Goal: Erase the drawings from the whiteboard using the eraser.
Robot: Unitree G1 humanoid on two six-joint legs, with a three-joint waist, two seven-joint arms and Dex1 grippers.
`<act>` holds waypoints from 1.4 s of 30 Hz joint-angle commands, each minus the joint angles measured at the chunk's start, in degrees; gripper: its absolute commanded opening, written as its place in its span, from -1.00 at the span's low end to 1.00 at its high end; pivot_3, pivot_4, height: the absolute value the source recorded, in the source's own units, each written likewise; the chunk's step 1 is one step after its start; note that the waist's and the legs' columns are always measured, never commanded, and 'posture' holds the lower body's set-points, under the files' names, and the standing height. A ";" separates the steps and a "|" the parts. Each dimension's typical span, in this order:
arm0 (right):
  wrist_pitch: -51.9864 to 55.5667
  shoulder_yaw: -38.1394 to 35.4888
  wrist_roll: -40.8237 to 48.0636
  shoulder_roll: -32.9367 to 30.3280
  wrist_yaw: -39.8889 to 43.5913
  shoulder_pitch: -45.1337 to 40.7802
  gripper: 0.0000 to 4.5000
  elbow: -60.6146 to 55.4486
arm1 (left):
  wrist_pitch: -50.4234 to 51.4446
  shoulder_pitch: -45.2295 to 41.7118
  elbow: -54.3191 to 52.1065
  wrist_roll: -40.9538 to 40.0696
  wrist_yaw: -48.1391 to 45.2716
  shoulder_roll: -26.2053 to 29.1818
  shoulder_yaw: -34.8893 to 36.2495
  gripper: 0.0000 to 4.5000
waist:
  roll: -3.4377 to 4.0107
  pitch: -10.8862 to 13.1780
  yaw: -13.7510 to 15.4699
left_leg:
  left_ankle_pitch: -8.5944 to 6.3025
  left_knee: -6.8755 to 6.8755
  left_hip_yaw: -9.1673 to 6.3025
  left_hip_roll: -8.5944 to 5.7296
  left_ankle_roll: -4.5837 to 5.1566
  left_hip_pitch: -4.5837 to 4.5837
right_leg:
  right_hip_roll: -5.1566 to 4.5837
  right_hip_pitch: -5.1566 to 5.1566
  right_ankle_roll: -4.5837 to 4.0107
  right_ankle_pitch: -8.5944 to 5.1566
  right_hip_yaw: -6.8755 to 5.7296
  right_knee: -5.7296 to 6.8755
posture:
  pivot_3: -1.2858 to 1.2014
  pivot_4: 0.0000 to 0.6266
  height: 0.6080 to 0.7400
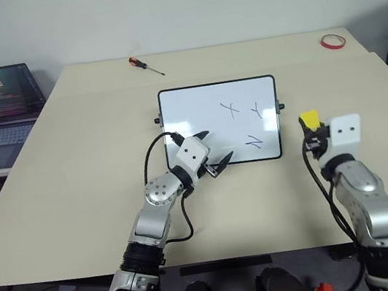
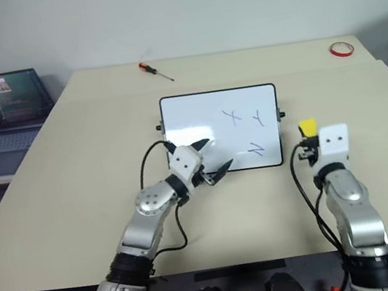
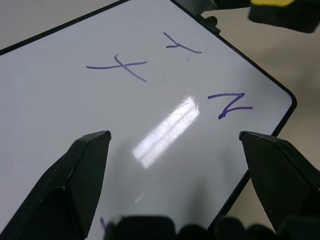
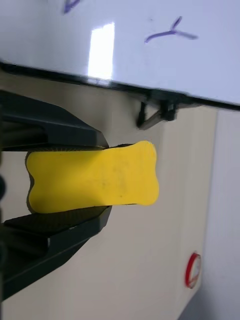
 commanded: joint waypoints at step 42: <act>1.53 10.61 -6.91 -2.03 6.19 -14.02 -0.49 13.49 | -0.40 0.45 -2.74 0.69 1.86 -1.50 -0.06 1.00 | 0.01 -0.02 0.33 | 0.00 0.13 -0.06 0.00 0.00 -0.12 | -0.06 -0.04 0.00 0.01 -0.05 0.04 | 0.03 -0.52 1.00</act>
